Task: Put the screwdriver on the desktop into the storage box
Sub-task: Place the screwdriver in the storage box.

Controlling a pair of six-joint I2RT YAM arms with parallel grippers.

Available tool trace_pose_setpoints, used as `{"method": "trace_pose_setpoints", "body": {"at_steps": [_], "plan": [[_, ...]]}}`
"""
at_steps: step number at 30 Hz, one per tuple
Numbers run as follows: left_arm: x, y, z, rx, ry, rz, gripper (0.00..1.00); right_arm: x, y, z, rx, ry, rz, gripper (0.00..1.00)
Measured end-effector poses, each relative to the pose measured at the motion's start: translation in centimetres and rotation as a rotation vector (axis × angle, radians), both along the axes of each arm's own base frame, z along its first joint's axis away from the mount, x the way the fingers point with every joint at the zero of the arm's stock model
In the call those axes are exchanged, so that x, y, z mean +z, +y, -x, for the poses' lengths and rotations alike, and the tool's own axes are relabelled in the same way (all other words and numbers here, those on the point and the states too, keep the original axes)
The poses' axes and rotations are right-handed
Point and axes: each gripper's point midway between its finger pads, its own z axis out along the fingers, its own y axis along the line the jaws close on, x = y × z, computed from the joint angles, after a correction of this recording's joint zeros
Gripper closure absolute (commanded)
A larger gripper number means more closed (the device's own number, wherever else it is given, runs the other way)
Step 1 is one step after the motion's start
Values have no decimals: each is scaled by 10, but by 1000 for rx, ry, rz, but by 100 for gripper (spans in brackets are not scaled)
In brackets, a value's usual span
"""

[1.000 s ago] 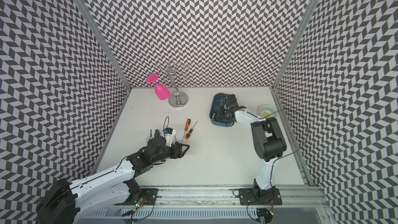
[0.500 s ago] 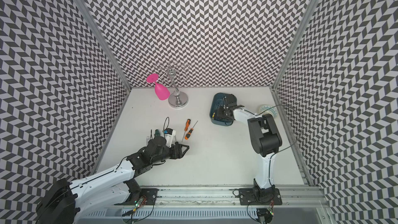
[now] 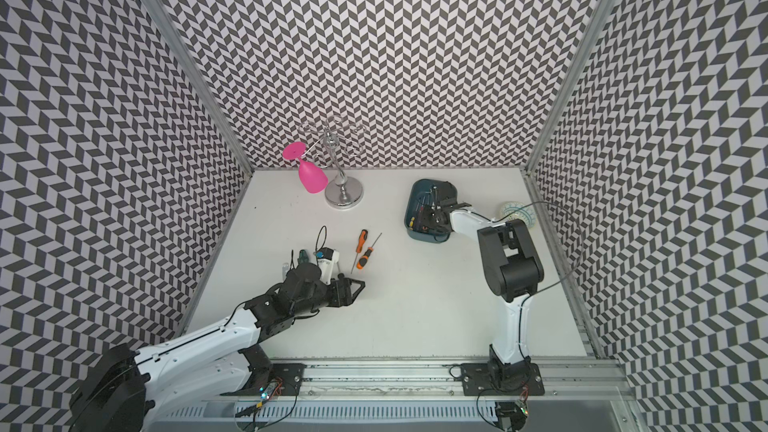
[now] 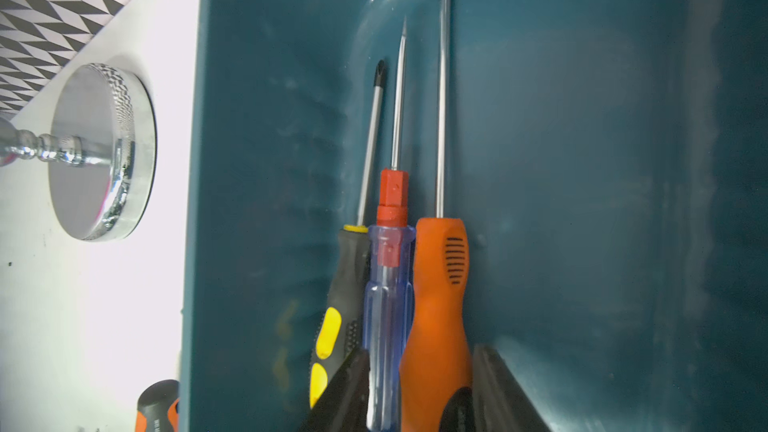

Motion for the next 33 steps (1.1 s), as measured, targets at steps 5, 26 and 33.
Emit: {"method": "trace_pose_setpoints", "body": {"at_steps": [5,26,33], "plan": [[-1,0,0,0,4,-3,22,3,1,0,3,-6,-6,56],[0,-7,-25,46,34,-83,30,99,15,83,90,-242,-20,56],[-12,-13,-45,66,82,-172,35,84,9,142,150,-243,-20,56]]}}
